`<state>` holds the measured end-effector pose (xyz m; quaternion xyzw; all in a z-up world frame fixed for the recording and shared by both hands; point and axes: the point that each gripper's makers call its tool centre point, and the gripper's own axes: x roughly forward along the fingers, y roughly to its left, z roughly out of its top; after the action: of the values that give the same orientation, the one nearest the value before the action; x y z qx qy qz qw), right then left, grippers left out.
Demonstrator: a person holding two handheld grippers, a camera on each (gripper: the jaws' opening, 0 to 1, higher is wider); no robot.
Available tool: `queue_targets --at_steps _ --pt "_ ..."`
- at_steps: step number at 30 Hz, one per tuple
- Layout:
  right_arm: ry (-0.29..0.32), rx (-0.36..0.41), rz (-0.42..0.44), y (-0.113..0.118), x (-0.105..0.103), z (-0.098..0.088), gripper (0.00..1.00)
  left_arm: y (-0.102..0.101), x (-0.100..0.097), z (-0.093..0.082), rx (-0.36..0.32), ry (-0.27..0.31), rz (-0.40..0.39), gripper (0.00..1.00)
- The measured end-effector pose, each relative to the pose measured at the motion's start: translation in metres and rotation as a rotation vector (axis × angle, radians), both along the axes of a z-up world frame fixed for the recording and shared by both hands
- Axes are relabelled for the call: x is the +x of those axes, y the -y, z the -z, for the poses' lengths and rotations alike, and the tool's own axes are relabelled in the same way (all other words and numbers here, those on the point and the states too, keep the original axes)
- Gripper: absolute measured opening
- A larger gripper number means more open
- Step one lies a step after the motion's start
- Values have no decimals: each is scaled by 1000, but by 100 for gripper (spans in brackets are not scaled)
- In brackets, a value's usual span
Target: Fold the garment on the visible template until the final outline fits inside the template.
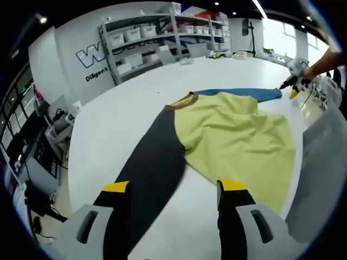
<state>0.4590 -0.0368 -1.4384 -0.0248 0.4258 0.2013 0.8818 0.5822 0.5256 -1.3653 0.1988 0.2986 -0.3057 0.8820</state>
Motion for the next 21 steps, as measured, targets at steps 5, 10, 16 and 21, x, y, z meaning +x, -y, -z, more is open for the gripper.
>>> queue_targets --at_steps 5,10,16,21 --pt "4 65 10 -14 9 -6 64 -3 0 0 2 -1 -7 61" --pt "67 129 11 -23 27 -28 48 -3 -4 1 4 -3 -5 60" --pt "50 148 -17 -26 29 -37 39 -3 -4 1 -2 -1 -12 60" --pt "37 94 -14 -11 21 -34 44 -1 -3 0 -7 3 -9 60"
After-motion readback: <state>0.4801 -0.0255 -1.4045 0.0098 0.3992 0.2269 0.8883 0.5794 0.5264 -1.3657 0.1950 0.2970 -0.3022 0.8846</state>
